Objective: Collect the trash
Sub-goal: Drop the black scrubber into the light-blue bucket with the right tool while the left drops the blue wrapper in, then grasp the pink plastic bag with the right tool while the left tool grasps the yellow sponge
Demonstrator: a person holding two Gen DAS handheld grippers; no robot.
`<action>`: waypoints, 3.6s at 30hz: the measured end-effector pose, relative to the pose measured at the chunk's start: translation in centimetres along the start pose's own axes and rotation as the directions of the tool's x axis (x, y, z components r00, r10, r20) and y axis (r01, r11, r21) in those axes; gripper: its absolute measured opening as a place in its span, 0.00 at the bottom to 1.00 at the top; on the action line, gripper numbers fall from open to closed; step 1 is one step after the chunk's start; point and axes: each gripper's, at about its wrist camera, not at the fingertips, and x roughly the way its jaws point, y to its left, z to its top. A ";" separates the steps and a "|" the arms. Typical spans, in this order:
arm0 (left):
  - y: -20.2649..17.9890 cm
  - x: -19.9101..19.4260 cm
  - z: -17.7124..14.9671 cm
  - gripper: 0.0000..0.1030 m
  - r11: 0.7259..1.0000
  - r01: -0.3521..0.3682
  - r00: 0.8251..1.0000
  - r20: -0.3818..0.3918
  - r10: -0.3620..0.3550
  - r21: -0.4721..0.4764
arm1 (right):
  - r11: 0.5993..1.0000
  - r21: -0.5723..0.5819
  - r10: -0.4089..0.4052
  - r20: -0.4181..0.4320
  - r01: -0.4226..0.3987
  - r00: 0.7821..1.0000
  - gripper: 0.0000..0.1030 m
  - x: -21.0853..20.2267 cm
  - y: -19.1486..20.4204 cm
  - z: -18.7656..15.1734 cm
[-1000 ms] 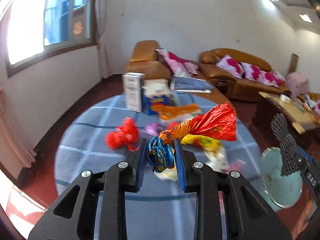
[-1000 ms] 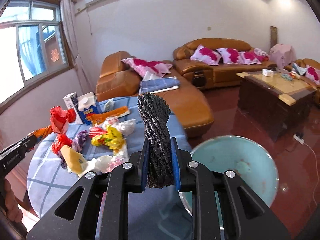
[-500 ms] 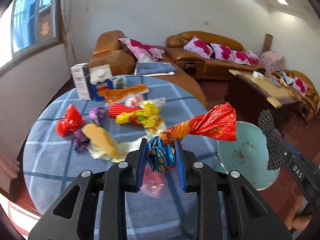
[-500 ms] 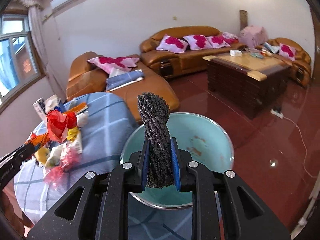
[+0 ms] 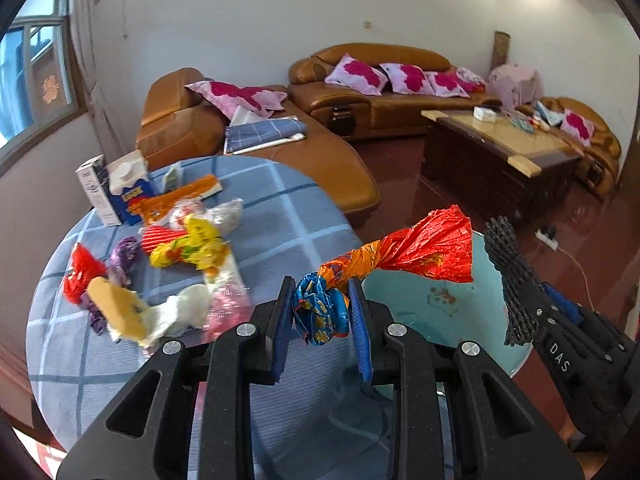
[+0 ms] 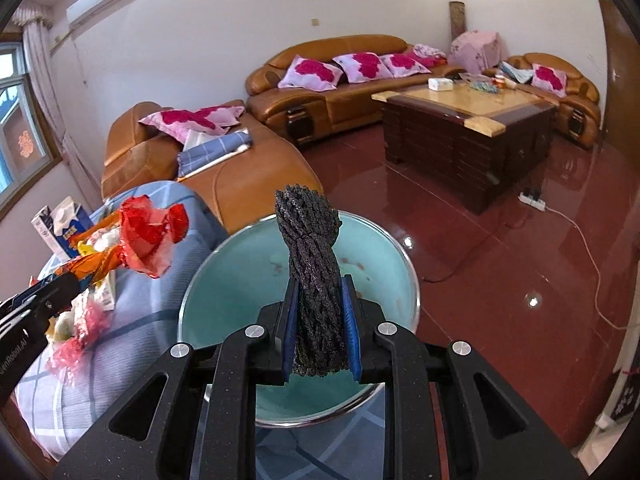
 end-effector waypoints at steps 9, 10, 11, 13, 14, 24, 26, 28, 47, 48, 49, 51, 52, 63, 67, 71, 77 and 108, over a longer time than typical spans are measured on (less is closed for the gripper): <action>-2.6 2.5 0.2 0.26 0.998 0.005 0.999 -0.041 -0.002 0.062 | 0.999 0.042 -0.012 -0.070 0.015 0.997 0.22 2.0 -1.4 -0.3; -2.9 2.7 0.1 0.26 0.998 0.003 0.999 -0.045 0.000 0.068 | 0.999 0.041 -0.010 -0.075 0.013 0.997 0.22 2.1 -1.4 -0.4; -3.1 2.9 0.1 0.26 0.997 0.001 0.999 -0.047 0.002 0.072 | 0.999 0.040 -0.010 -0.079 0.013 0.997 0.23 2.2 -1.3 -0.4; -3.5 3.4 0.1 0.26 0.997 0.000 0.998 -0.058 0.004 0.075 | 0.999 0.042 -0.004 -0.085 0.008 0.996 0.32 2.4 -1.3 -0.5; -3.6 3.6 0.1 0.26 0.997 0.004 0.998 -0.067 0.001 0.075 | 0.999 0.046 -0.004 -0.084 0.008 0.996 0.37 2.4 -1.4 -0.6; -4.6 4.7 0.3 0.28 0.996 -0.002 0.996 -0.086 0.009 0.087 | 0.993 0.114 -0.038 -0.024 0.041 0.999 0.44 1.2 -2.9 0.4; -4.8 4.9 0.3 0.30 0.996 -0.001 0.996 -0.090 0.009 0.091 | 0.989 0.135 -0.053 -0.013 0.055 0.998 0.44 1.0 -3.4 0.5; -5.2 4.9 0.3 0.40 0.995 0.004 0.996 -0.092 0.005 0.101 | 0.987 0.147 -0.062 -0.009 0.063 0.998 0.44 0.9 -3.7 0.6; -2.2 2.0 0.2 0.74 0.997 -0.053 0.998 -0.031 0.055 0.058 | 0.989 0.138 -0.060 0.040 0.054 0.997 0.44 -0.7 -2.5 0.5; -1.7 1.9 0.1 0.74 0.997 -0.058 0.998 -0.032 0.060 0.052 | 0.991 0.126 -0.056 0.043 0.050 0.997 0.44 -0.8 -2.1 0.4; -1.3 1.8 0.0 0.74 0.997 -0.060 0.998 -0.033 0.061 0.046 | 0.992 0.115 -0.053 0.047 0.047 0.998 0.44 -0.9 -1.7 0.4; -0.3 1.5 -0.3 0.74 0.998 -0.059 0.998 -0.036 0.060 0.027 | 0.994 0.098 -0.046 0.049 0.041 0.998 0.44 -1.0 -1.0 0.3; 0.3 1.4 -0.5 0.75 0.998 -0.059 0.998 -0.037 0.060 0.018 | 0.995 0.090 -0.042 0.049 0.038 0.998 0.44 -1.1 -0.7 0.2; 9.0 -0.1 -3.0 0.79 0.986 -0.136 0.990 -0.060 0.130 -0.095 | 0.999 -0.037 0.030 0.024 -0.029 0.999 0.44 -1.0 5.0 -1.2; 12.6 -0.4 -4.0 0.79 0.974 -0.181 0.982 -0.073 0.173 -0.134 | 0.994 -0.087 0.065 0.018 -0.063 0.998 0.44 -1.1 8.1 -1.7; 16.7 -0.7 -5.3 0.79 0.955 -0.231 0.972 -0.089 0.218 -0.186 | 0.985 -0.138 0.105 -0.005 -0.105 0.994 0.44 -0.9 10.8 -2.1; 21.0 -0.8 -6.8 0.79 0.929 -0.276 0.960 -0.118 0.254 -0.246 | 0.961 -0.183 0.200 -0.055 -0.207 0.978 0.44 -0.5 15.0 -2.5; 26.4 -0.3 -6.4 0.79 0.895 -0.300 0.954 -0.125 0.274 -0.331 | 0.892 -0.210 0.336 -0.285 -0.400 0.898 0.07 3.5 22.7 -4.4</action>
